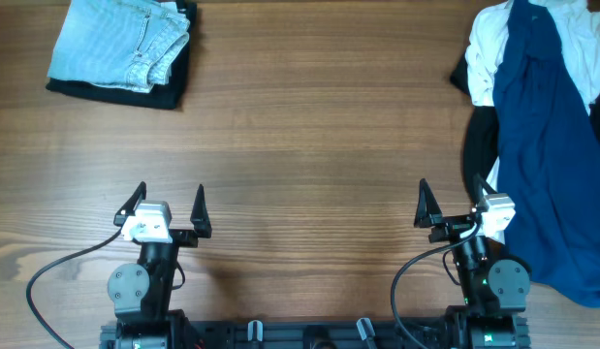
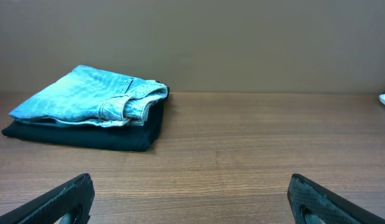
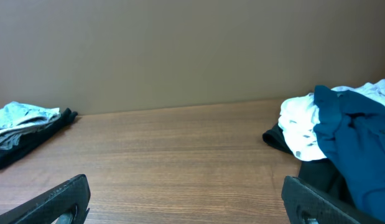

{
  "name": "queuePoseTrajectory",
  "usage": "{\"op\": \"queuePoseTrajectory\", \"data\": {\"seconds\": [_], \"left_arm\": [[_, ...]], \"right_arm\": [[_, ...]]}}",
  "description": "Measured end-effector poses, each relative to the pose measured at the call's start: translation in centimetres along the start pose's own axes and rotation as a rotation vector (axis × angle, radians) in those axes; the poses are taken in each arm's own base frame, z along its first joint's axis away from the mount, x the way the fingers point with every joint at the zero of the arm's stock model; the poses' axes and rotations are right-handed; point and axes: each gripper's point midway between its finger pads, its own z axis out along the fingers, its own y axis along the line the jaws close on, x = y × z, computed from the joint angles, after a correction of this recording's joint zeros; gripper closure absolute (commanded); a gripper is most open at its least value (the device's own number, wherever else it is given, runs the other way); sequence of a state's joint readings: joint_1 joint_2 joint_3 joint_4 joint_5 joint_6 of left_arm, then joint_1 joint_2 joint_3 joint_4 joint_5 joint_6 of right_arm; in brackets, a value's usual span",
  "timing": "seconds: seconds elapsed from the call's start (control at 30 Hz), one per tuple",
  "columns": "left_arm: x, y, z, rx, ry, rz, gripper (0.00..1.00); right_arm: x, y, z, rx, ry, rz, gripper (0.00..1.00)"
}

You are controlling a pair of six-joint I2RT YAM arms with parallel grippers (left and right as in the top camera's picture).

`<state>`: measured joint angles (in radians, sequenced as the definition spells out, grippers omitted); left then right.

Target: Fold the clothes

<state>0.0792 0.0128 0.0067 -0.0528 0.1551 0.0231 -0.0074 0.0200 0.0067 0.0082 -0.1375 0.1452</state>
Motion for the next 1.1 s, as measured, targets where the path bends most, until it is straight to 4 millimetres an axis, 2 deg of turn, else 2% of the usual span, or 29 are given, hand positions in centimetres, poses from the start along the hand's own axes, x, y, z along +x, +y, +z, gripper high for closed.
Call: {"op": "queuePoseTrajectory", "data": {"seconds": [0.83,1.1], "left_arm": [[0.0,0.0,0.0,0.0,0.0,0.0,0.0],[0.0,0.0,0.0,0.0,0.0,0.0,0.0]], "right_arm": [[0.0,0.0,0.0,0.0,0.0,0.0,0.0],[-1.6,0.2,-0.1,-0.01,-0.067,-0.009,0.0]]}}
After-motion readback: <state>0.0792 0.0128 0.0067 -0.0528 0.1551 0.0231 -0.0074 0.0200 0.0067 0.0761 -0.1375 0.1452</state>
